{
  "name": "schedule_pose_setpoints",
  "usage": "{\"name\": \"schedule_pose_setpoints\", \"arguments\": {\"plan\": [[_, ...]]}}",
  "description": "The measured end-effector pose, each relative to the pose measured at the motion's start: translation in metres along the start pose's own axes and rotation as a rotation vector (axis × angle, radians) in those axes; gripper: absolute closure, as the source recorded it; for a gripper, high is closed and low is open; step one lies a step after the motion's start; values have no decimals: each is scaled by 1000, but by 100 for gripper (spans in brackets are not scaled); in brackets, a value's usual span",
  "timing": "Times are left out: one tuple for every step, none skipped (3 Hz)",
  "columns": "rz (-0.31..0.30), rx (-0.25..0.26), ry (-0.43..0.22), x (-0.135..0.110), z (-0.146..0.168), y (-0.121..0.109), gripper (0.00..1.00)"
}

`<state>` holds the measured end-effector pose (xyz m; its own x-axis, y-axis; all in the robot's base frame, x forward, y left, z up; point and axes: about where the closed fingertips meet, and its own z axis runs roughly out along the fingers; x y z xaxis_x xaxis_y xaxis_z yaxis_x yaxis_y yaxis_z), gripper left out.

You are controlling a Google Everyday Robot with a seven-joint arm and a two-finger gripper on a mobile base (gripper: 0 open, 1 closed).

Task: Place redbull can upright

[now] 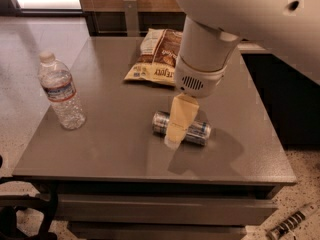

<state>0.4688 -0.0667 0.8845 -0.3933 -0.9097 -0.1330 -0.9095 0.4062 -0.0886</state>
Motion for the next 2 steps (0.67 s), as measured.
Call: {"name": "schedule_pose_setpoints", "arguments": {"plan": [[21,-11,4,-6,18,6,0],[27,-14,25,-11,37,11,0]]}}
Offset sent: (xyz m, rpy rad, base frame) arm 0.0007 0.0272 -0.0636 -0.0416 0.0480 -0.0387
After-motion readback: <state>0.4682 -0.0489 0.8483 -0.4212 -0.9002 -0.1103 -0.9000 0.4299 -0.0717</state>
